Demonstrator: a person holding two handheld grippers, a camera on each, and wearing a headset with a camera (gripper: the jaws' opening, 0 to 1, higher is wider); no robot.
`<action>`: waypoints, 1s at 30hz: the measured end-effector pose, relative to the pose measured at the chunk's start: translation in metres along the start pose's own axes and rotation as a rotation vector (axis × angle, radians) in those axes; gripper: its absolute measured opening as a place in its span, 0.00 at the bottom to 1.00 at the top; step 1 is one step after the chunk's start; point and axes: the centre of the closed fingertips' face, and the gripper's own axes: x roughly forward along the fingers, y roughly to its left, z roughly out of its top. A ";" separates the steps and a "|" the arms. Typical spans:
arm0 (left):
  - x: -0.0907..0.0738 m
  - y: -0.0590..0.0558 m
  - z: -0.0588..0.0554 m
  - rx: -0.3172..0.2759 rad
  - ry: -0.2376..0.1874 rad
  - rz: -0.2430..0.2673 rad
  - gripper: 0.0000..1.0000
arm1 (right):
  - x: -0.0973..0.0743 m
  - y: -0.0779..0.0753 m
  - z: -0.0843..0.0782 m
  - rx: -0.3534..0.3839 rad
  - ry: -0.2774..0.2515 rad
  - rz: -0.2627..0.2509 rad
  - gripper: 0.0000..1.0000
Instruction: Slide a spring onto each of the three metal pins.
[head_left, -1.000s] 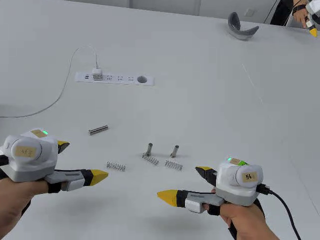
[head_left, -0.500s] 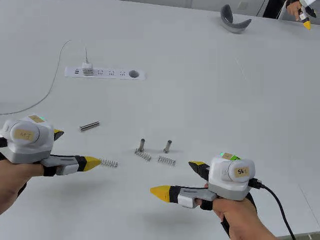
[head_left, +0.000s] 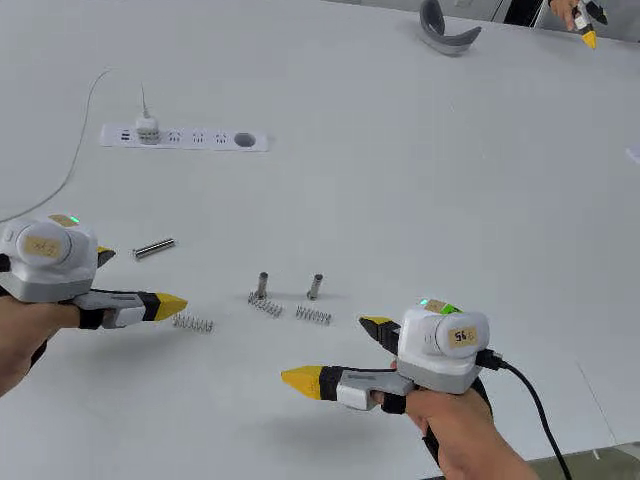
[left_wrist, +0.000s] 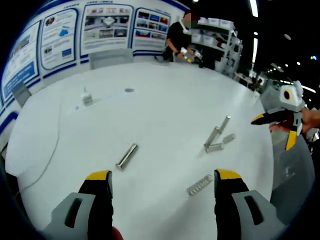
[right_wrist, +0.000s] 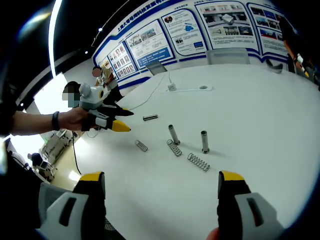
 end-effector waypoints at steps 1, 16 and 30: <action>0.003 0.002 0.000 0.000 0.001 0.000 0.84 | 0.000 0.000 -0.001 0.003 0.001 -0.001 0.95; 0.032 0.027 0.010 0.007 0.012 0.010 0.78 | 0.001 -0.003 -0.005 0.013 0.013 -0.005 0.94; 0.059 0.036 0.011 0.047 0.064 -0.013 0.69 | -0.001 -0.008 -0.010 0.035 0.019 -0.016 0.93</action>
